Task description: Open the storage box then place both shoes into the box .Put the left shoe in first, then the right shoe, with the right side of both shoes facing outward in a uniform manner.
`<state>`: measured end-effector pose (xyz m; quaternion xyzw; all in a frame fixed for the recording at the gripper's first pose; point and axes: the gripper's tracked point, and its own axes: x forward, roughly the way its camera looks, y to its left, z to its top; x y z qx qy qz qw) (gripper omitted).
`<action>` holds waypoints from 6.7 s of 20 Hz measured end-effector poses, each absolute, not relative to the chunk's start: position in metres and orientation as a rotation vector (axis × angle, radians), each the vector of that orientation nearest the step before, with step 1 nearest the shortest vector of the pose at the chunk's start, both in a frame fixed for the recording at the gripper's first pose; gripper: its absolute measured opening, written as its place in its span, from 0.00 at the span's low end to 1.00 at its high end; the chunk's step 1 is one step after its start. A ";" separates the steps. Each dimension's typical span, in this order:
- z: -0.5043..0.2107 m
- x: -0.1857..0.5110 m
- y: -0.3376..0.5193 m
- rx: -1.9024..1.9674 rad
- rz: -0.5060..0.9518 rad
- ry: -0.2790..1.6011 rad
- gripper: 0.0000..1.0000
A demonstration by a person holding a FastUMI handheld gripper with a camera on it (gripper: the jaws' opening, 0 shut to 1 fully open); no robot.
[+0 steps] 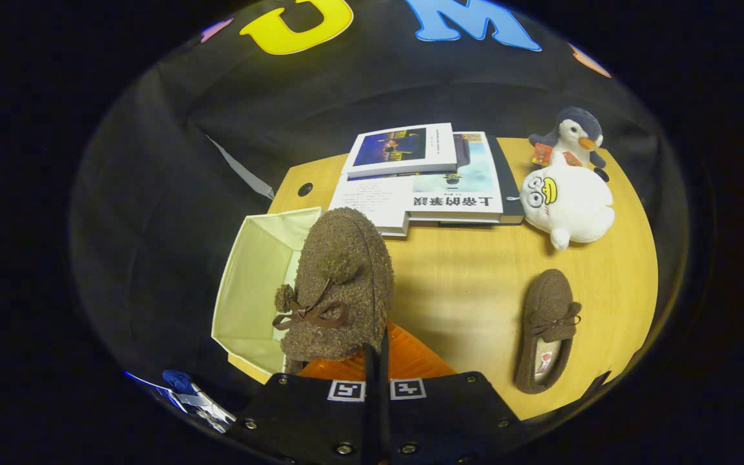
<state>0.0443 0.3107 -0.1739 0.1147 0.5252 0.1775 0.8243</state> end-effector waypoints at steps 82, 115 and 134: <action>-0.362 0.028 0.040 0.041 0.029 1.221 0.28; -0.158 0.060 0.311 0.172 0.564 1.150 0.00; -0.177 0.086 0.461 0.035 0.664 1.181 0.00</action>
